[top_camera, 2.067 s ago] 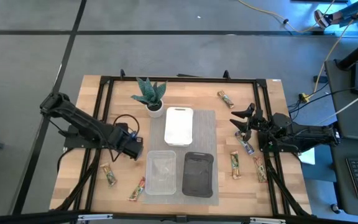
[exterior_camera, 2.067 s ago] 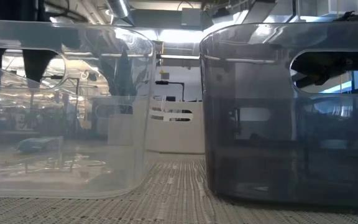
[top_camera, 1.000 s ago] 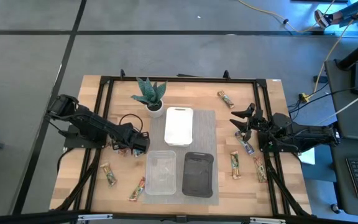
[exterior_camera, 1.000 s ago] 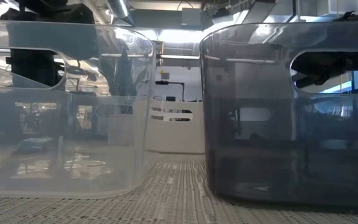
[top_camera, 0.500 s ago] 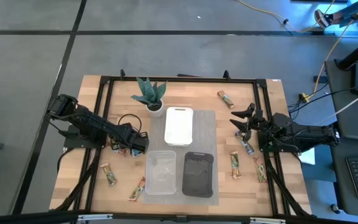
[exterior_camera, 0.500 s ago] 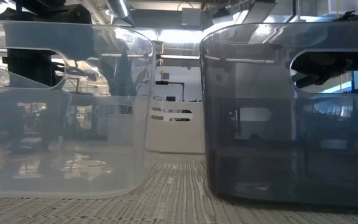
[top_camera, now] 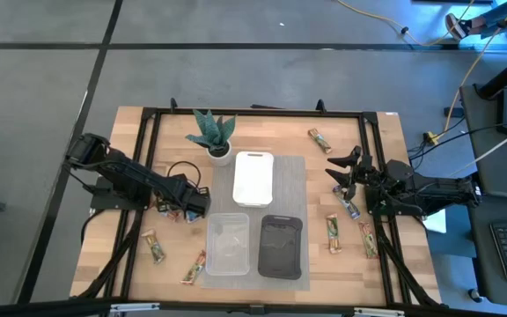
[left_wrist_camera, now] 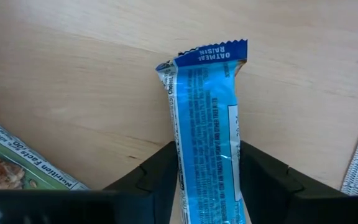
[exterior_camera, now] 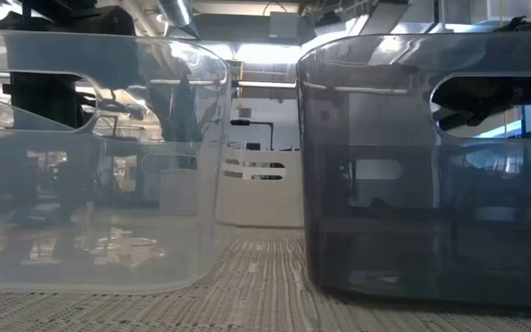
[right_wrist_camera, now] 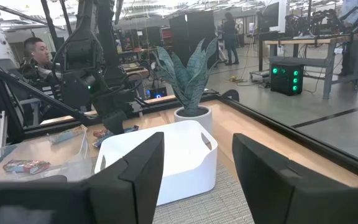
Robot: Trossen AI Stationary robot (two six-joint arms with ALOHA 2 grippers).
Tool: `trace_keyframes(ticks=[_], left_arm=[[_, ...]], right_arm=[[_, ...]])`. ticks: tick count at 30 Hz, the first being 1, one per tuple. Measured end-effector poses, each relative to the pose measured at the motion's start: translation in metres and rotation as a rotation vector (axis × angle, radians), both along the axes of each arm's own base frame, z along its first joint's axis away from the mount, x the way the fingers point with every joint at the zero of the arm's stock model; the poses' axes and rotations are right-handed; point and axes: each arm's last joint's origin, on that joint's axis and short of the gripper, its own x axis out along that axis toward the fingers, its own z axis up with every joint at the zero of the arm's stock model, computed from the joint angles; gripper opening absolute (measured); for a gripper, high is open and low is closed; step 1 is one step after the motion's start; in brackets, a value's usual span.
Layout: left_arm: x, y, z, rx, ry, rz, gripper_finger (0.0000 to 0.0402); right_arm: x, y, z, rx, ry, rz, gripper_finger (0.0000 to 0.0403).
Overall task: Pick and place Granola Bars by type
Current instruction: Put the left blue granola bar into the white bin
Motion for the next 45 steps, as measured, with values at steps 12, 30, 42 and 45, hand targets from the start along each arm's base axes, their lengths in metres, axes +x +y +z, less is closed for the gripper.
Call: trace_keyframes(ticks=[12, 30, 42, 45], left_arm=[[-0.008, 0.007, 0.031, 0.151, -0.165, -0.057, 0.0146], [-0.016, 0.012, 0.057, 0.217, -0.304, -0.126, 0.0111], [0.003, 0.009, 0.12, 0.483, -0.793, -0.531, 0.0107], [0.013, 0.006, 0.144, 0.662, -0.942, -0.662, 0.0107]], right_arm=[[0.0, 0.0, 0.0, -0.004, 0.001, -0.001, 0.0193], [0.0, 0.0, 0.0, -0.028, 0.008, -0.002, 0.0193], [0.0, 0.0, 0.0, -0.04, 0.012, -0.003, 0.0193], [0.0, 0.0, 0.0, -0.05, 0.014, -0.005, 0.0193]])
